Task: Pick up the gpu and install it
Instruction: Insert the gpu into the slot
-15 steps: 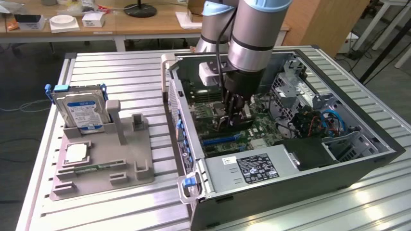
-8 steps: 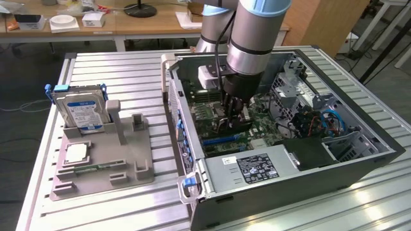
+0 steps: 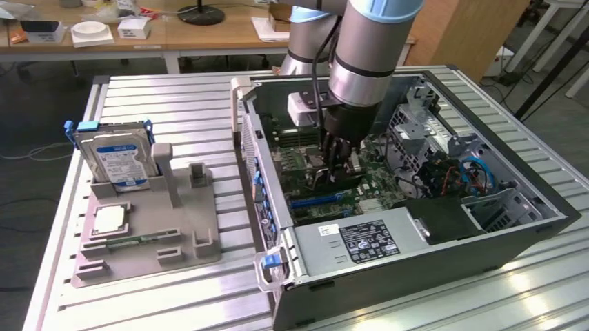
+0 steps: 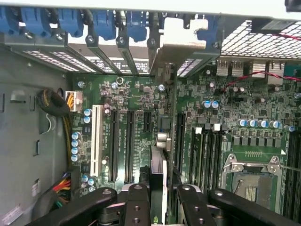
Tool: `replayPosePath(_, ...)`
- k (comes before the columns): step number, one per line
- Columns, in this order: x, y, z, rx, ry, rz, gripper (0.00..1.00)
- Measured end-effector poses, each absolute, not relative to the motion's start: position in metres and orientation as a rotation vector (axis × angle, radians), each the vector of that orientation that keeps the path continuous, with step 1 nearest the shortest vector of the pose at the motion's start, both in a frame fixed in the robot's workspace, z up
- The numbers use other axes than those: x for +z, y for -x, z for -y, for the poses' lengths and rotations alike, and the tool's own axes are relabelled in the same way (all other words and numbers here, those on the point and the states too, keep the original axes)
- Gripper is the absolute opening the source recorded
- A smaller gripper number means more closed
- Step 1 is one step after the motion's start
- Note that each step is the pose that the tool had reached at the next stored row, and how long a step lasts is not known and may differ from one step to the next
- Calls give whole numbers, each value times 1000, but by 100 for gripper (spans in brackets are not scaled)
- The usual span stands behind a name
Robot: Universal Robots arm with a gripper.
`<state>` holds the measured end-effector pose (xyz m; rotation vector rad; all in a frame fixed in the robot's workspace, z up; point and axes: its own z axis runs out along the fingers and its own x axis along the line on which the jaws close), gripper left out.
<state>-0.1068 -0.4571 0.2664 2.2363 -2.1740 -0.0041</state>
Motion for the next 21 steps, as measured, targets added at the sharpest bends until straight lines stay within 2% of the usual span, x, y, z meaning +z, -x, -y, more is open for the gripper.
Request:
replayPosePath(9,267,106,457,-3,-2237,2175,27)
replayPosePath(14,266,106,457,39,-2255,2193,27)
replayPosePath(21,265,108,457,59,-2262,2200,27)
